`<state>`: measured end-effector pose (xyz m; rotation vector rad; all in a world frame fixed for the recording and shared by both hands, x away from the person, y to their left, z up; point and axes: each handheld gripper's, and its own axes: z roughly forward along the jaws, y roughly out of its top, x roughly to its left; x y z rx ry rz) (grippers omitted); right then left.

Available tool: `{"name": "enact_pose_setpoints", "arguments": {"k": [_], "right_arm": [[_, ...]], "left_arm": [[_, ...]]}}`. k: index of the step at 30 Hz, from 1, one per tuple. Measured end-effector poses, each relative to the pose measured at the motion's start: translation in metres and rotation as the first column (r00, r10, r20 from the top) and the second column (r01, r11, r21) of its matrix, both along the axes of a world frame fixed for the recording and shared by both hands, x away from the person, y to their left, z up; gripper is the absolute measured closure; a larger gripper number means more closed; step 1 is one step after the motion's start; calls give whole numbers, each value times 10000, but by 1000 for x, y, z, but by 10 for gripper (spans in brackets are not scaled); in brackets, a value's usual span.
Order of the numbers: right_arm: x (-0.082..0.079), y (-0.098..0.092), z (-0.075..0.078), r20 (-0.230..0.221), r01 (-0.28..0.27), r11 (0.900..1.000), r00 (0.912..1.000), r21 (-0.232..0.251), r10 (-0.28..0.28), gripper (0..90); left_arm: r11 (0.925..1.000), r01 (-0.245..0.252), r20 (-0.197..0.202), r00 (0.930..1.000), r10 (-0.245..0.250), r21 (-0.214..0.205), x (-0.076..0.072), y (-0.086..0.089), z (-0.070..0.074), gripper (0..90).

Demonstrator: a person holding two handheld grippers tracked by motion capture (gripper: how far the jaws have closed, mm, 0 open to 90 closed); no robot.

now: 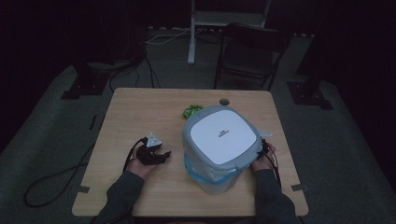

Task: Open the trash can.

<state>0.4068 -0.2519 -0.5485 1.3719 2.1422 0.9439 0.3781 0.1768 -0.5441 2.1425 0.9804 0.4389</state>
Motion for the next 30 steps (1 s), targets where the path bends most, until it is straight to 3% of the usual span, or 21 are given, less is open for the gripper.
{"name": "enact_pose_setpoints", "arguments": {"k": [11,14,17,21,25,30], "right_arm": [[1,0,0,-7,-31,10000,10000,0,31,212],[1,0,0,-4,-36,10000,10000,-3,36,211],[1,0,0,-8,-32,10000,10000,4,32,211],[1,0,0,-9,-33,10000,10000,4,33,211],[1,0,0,-10,-35,10000,10000,5,35,211],[1,0,0,-7,-35,10000,10000,3,35,212]], "left_arm": [[10000,-92,10,10000,92,-17,0,0,0,425],[9993,-113,-269,9996,104,-363,4,1,2,553],[9977,207,-543,9982,-242,-641,12,0,3,693],[9936,629,-401,9970,-669,-937,20,-8,9,886],[9886,1037,-272,9939,-1073,-1087,30,-22,17,900],[9824,1607,-52,9868,-1619,-952,40,-42,24,900]]}}
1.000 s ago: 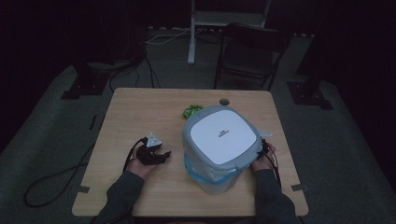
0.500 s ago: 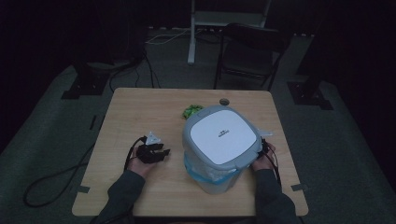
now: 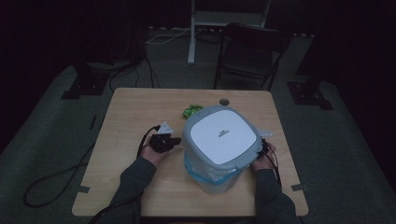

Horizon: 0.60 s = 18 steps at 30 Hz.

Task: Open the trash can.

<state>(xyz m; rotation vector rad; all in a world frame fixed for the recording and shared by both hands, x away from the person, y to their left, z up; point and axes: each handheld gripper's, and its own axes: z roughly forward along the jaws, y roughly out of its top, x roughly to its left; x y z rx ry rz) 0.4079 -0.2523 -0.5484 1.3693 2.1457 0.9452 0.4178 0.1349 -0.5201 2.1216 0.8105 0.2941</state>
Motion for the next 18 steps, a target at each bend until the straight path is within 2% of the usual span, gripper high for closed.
{"name": "enact_pose_setpoints", "arguments": {"k": [6,7,10,18], "right_arm": [[0,0,0,-2,0,10000,10000,0,0,212],[0,0,0,-2,1,10000,10000,0,-1,212],[0,0,0,-1,1,10000,10000,0,-1,212],[0,0,0,-3,3,10000,10000,1,-3,212]], "left_arm": [[9991,418,48,9991,-417,-103,9,-19,1,900],[9985,478,-11,9989,-478,-277,10,-22,0,900],[9964,737,-35,9973,-739,-430,10,-27,-1,900],[9940,1083,-361,9934,-1087,-148,13,-40,-14,900]]}}
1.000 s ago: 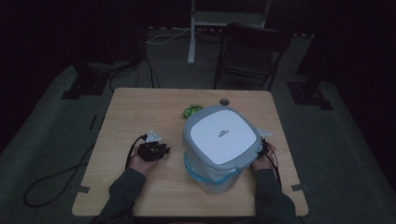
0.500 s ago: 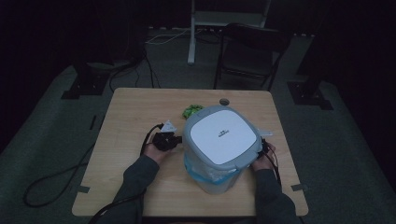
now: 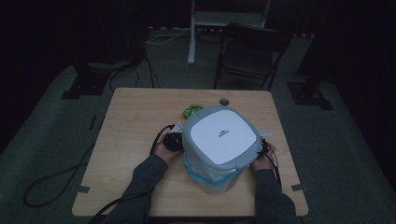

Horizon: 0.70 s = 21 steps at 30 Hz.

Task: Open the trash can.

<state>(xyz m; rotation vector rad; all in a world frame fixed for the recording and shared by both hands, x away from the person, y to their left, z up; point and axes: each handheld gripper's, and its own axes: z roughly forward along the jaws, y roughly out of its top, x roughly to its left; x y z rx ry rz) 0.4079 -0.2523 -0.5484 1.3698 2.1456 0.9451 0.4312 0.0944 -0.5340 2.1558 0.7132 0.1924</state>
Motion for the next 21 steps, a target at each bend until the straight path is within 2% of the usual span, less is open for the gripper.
{"name": "enact_pose_setpoints", "arguments": {"k": [2,7,10,14,18,19,21], "right_arm": [[0,0,0,1,-1,10000,10000,0,1,212],[0,0,0,0,-1,10000,10000,0,1,212],[0,0,0,2,-2,10000,10000,-2,2,212],[0,0,0,-1,0,10000,10000,0,0,212],[0,0,0,-2,1,10000,10000,2,-1,211],[0,0,0,0,0,10000,10000,3,0,212],[0,0,0,-1,-1,10000,10000,1,1,212]], "left_arm": [[9997,-33,-83,10000,31,-225,1,1,-2,900],[10000,19,8,10000,-19,-2,2,0,-1,900],[9998,-97,11,10000,97,-145,5,0,-1,900],[9995,-302,126,9995,303,-43,9,-3,-1,900],[9992,-133,-30,9999,134,380,9,-10,-10,900],[9998,-153,82,9999,152,97,9,-8,-8,900],[9968,-509,-41,9987,507,-613,11,-2,-4,900]]}}
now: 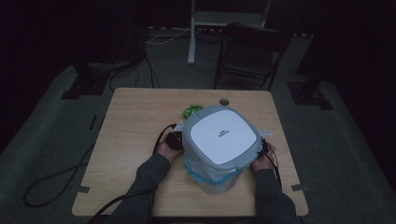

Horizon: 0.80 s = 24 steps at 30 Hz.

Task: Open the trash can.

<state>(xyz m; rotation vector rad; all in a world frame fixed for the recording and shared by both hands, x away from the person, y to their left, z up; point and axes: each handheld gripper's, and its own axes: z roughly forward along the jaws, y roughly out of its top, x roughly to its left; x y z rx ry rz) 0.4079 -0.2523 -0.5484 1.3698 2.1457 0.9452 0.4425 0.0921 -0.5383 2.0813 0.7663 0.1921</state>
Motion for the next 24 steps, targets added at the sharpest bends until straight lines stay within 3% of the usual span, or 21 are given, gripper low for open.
{"name": "enact_pose_setpoints", "arguments": {"k": [4,10,13,20,24], "right_arm": [[0,0,0,-1,1,10000,10000,1,-1,212],[0,0,0,-4,1,10000,10000,1,-1,212],[0,0,0,-1,1,10000,10000,2,-1,212],[0,0,0,-2,0,10000,10000,1,0,212],[0,0,0,-1,1,10000,10000,-1,-1,212]], "left_arm": [[9989,131,76,9999,-128,-441,1,4,9,900],[9981,492,15,9988,-492,-369,0,-2,6,900],[9983,577,-81,9983,-578,-81,0,-4,0,900],[9981,511,-109,9986,-515,-352,0,-4,-1,900],[9989,460,-36,9989,-460,-14,-1,-7,-3,900]]}}
